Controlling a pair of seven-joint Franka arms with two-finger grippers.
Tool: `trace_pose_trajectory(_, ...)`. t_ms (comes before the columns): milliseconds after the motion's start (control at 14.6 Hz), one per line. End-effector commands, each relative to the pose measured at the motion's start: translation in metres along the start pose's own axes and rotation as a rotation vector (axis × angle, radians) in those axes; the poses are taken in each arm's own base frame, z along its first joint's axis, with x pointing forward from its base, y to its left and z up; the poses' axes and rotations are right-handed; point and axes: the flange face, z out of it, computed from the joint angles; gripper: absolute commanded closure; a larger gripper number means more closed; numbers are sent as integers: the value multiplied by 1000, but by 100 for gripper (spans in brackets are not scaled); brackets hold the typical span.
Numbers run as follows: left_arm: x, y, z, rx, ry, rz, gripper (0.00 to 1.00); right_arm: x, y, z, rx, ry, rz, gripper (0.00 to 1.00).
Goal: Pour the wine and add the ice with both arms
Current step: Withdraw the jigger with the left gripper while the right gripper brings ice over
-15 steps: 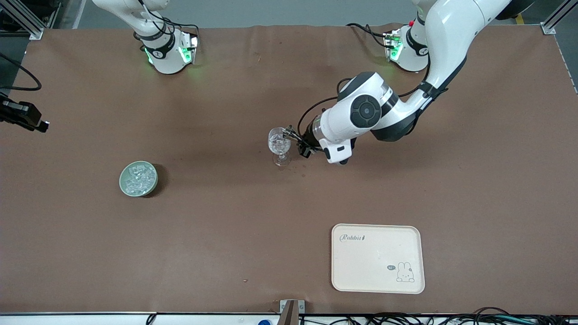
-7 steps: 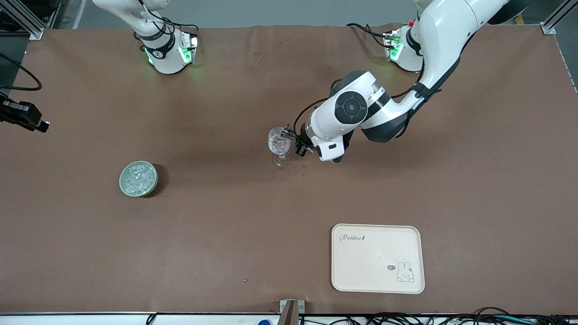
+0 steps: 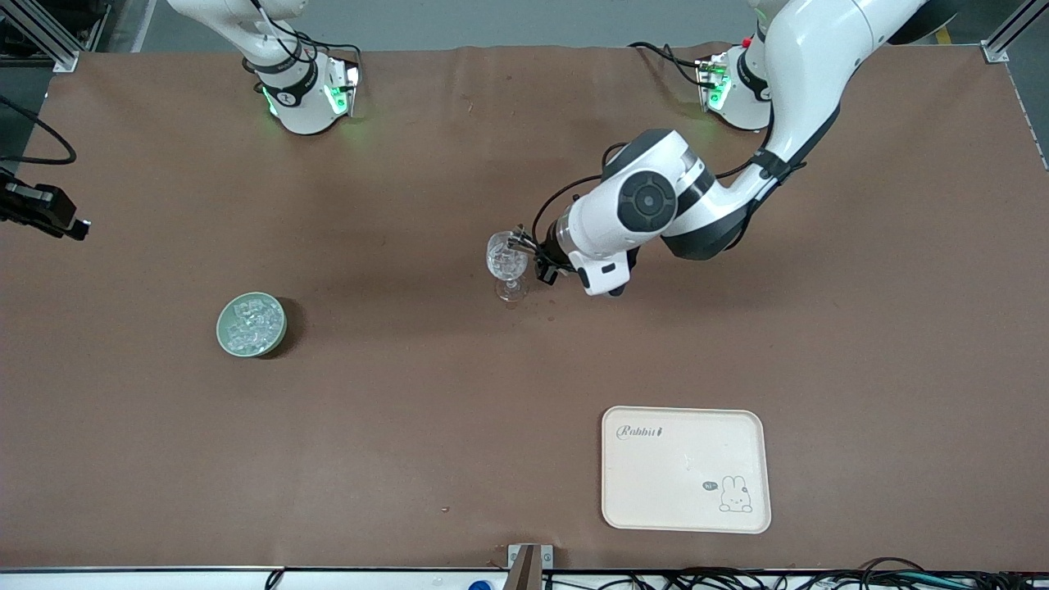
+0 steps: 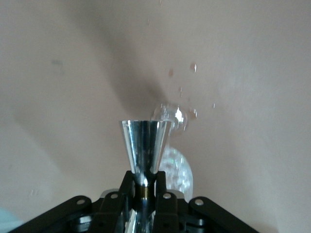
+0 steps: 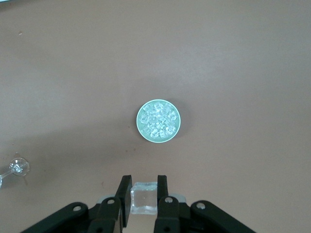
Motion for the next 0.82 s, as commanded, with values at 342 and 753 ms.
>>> trace_pose_trajectory(342, 63, 18, -73, -70, -277, -26, 100, -26, -91, 5, -7, -46, 158, 98)
trace_pose_trajectory(753, 192, 37, -120, -241, -430, -129, 100, -51, -259, 43, 65, -7, 370, 98)
